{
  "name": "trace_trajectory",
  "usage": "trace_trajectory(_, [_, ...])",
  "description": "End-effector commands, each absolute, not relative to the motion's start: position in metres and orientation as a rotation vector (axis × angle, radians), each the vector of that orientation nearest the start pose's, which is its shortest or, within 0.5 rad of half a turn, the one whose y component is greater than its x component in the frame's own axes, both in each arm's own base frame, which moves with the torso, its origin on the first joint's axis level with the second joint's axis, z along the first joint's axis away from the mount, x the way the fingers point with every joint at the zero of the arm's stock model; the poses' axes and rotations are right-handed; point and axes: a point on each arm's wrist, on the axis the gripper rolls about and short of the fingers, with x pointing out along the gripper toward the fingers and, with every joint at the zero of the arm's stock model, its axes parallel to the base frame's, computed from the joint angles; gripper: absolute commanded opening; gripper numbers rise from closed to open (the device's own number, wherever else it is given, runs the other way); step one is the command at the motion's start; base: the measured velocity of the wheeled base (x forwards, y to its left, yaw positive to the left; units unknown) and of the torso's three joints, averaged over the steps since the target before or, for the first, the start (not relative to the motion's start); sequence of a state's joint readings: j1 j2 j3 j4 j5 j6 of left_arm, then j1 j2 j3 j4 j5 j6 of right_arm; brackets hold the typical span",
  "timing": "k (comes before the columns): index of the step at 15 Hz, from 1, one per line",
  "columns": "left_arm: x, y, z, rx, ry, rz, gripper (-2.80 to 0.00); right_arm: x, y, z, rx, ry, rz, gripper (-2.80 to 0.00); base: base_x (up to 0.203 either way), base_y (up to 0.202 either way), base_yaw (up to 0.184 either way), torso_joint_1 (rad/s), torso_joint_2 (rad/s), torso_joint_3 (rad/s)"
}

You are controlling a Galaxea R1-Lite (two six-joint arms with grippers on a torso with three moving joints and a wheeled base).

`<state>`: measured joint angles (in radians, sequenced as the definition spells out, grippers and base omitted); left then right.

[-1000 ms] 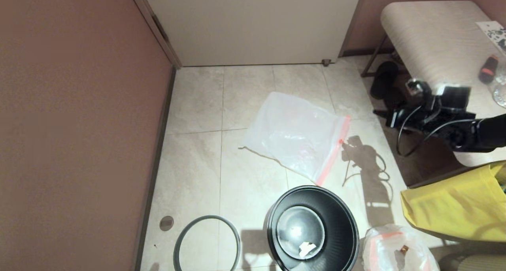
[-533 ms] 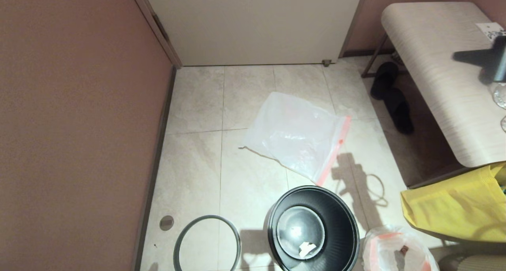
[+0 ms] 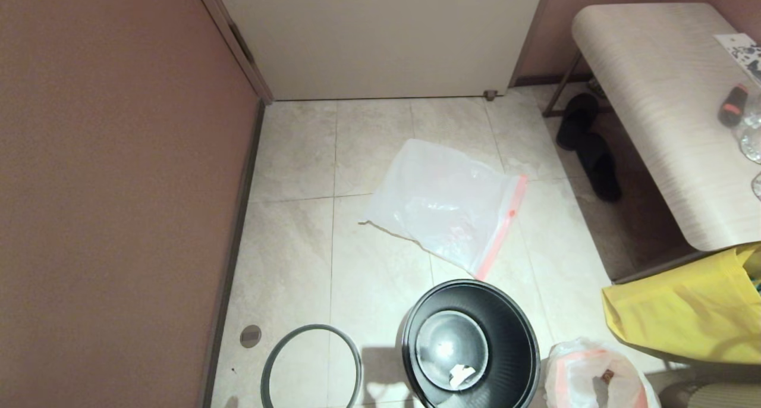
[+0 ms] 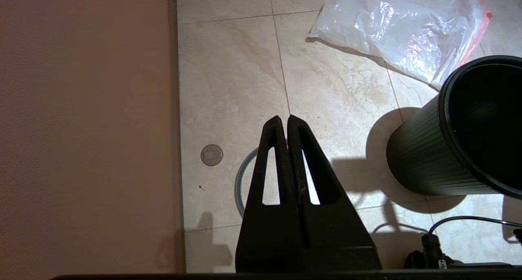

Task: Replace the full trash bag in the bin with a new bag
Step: Pick up a new trash bag

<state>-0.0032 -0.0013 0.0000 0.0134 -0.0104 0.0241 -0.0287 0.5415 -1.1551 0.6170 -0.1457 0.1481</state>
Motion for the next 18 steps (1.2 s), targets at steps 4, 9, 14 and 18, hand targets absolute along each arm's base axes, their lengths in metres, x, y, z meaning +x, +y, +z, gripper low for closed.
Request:
trace_trajectory(4, [-0.023,0.000,0.074,0.024,0.014,-0.014,-2.80,-0.117,0.010,0.269,0.028,-0.051,-0.192,-2.80,0.000,0.000,0.000,0.000,0.00,0.000])
trace_trajectory(9, [-0.023,0.000,0.074,0.024,0.014,-0.014,-2.80,-0.108,0.008,0.262,0.020,0.004,-0.127,-2.80,0.000,0.000,0.000,0.000,0.00,0.000])
trace_trajectory(14, [-0.023,0.000,0.074,0.026,0.014,-0.014,-2.80,-0.107,0.001,0.202,0.020,0.068,-0.050,-2.80,0.000,0.000,0.000,0.000,0.00,0.000])
trace_trajectory(18, [-0.023,0.000,0.074,0.024,0.014,-0.014,-2.80,-0.098,-0.001,0.151,-0.007,0.105,-0.028,-2.80,0.000,0.000,0.000,0.000,0.00,0.000])
